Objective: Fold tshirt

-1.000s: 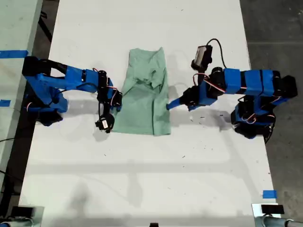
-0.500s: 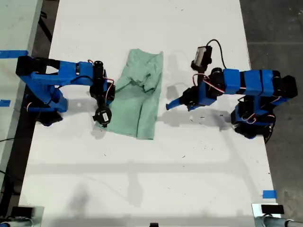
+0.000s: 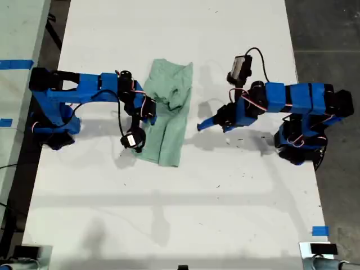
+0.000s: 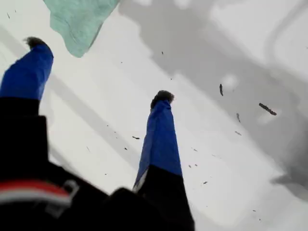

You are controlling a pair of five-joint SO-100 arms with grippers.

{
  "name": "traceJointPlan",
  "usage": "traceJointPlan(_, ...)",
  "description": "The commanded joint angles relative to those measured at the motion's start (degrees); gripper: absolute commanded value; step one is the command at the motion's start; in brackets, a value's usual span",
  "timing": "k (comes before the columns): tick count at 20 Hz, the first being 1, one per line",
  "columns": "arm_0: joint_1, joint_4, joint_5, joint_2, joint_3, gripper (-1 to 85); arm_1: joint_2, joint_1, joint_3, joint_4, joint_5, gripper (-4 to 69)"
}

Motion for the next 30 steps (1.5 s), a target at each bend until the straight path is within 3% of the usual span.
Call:
traceJointPlan(1,1.4,-3.9,1.0,-6.3,-7.7,0.0,3.3,-0.1,-0.2,-1.3,-0.4,36.2)
traceJointPlan(4,0.6,-5.1,2.5,-18.5,-13.9,6.2,3.3,-0.4,0.2,-1.9,0.0,36.1)
traceJointPlan(7,-0.5,0.1,1.1,-24.7,-18.3,25.3,3.7,-1.2,0.5,-1.8,0.5,36.1)
traceJointPlan(14,0.1,18.6,-1.8,-6.8,-16.3,26.4,6.2,-1.5,2.7,-1.7,1.1,36.0)
traceJointPlan(17,0.0,22.9,-2.5,6.2,-8.7,25.3,6.2,-1.7,2.5,-1.8,1.2,36.0)
traceJointPlan(22,1.8,22.9,-5.5,19.4,5.5,24.4,5.4,-2.4,0.2,-1.6,1.5,35.8)
traceJointPlan(30,5.3,19.5,-6.0,16.3,4.9,23.4,-13.2,-5.0,-17.6,-1.6,0.7,35.6)
